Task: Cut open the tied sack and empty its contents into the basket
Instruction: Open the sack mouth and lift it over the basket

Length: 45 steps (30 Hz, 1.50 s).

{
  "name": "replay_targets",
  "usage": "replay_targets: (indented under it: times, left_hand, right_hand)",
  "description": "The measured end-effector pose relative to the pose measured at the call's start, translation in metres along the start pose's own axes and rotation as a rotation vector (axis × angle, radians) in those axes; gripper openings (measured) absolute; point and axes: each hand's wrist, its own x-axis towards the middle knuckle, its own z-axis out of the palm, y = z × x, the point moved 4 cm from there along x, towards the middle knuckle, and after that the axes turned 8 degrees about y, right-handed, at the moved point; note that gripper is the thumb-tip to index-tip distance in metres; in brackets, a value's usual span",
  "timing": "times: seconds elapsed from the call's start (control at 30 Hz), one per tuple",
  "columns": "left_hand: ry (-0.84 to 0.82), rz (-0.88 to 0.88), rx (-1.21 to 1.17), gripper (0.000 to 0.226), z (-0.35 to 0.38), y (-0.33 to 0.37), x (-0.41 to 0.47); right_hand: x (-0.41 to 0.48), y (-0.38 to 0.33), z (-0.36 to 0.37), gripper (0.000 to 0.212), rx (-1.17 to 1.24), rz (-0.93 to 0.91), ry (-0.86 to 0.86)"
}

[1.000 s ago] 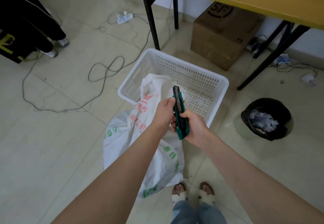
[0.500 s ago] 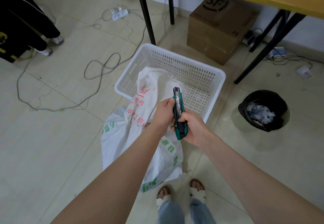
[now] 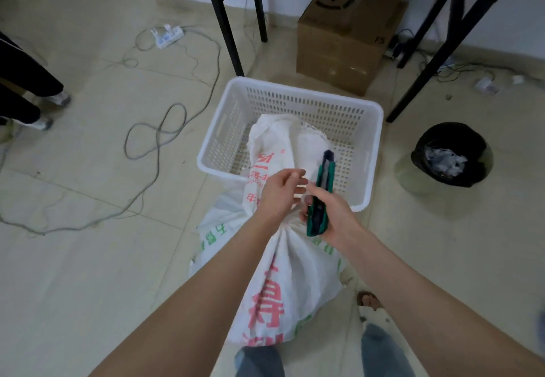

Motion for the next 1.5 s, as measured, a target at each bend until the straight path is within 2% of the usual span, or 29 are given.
replay_targets:
  times: [0.1,0.17,0.23,0.33,0.43,0.5,0.6,0.67,0.73,0.8,0.83,0.9,0.93,1.0,1.07,1.1,1.17,1.23,1.3,1.37,1.5]
  left_hand:
    - [0.128,0.054,0.218,0.018,-0.064,-0.033,0.014]
    - [0.198,0.017,0.376,0.025,-0.100,-0.058,0.022]
    - [0.205,-0.054,0.469,0.049,-0.117,-0.081,0.027]
    - [0.105,-0.115,0.491,0.091,-0.107,-0.105,0.038]
    - [0.019,-0.058,0.450,0.106,-0.080,-0.114,0.062]
    - [-0.028,-0.041,0.376,0.090,-0.066,-0.117,0.078]
    - [-0.164,-0.165,0.286,0.038,-0.055,-0.120,0.088]
    - [-0.199,-0.216,0.231,0.023,-0.056,-0.117,0.095]
    - [-0.143,-0.196,0.046,0.010,-0.055,-0.108,0.104]
    - [-0.052,-0.169,-0.115,0.020,-0.052,-0.096,0.113]
    - [-0.016,-0.150,-0.168,0.024,-0.049,-0.089,0.116]
    - [0.062,-0.124,-0.222,0.027,-0.042,-0.083,0.124]
    - [0.107,-0.130,-0.241,0.026,-0.040,-0.085,0.130]
    - [0.167,-0.154,-0.282,0.026,-0.039,-0.092,0.141]
    - [0.145,-0.163,-0.299,0.038,-0.040,-0.101,0.148]
    - [0.109,-0.132,-0.257,0.043,-0.042,-0.105,0.149]
    - [0.046,0.012,-0.023,0.060,-0.050,-0.110,0.145]
    - [0.116,0.177,0.393,0.091,-0.068,-0.119,0.131]
    - [0.217,0.227,0.777,0.114,-0.086,-0.141,0.104]
    - [0.235,0.146,0.948,0.124,-0.100,-0.174,0.075]
    - [0.269,-0.135,0.936,0.121,-0.105,-0.239,0.018]
  right_hand:
    - [0.011,0.034,0.004,0.027,0.065,-0.002,0.177]
    - [0.018,0.054,-0.005,0.032,-0.006,-0.009,0.283]
    - [0.024,0.070,-0.018,0.034,-0.108,-0.011,0.390]
    - [0.036,0.085,-0.030,0.032,-0.263,-0.037,0.486]
    - [0.055,0.091,-0.023,0.031,-0.297,-0.128,0.433]
    - [0.066,0.094,-0.013,0.034,-0.322,-0.151,0.381]
    - [0.077,0.100,-0.001,0.032,-0.261,-0.123,0.269]
    - [0.079,0.097,0.000,0.029,-0.235,-0.178,0.277]
    - [0.078,0.090,0.000,0.031,-0.186,-0.270,0.272]
    - [0.080,0.087,0.000,0.045,-0.151,-0.334,0.235]
    - [0.083,0.087,-0.001,0.062,-0.181,-0.355,0.230]
    - [0.092,0.090,-0.006,0.096,-0.385,-0.375,0.263]
    - [0.098,0.094,-0.008,0.103,-0.511,-0.371,0.282]
    - [0.111,0.100,-0.010,0.097,-0.691,-0.364,0.332]
    - [0.126,0.101,-0.011,0.067,-0.725,-0.374,0.411]
    - [0.132,0.100,-0.011,0.054,-0.704,-0.375,0.457]
    - [0.143,0.096,-0.011,0.047,-0.623,-0.346,0.524]
    - [0.150,0.092,-0.010,0.045,-0.515,-0.296,0.574]
    - [0.153,0.092,-0.010,0.035,-0.437,-0.251,0.592]
    - [0.153,0.095,-0.010,0.030,-0.424,-0.233,0.590]
    - [0.139,0.101,-0.013,0.029,-0.440,-0.294,0.586]
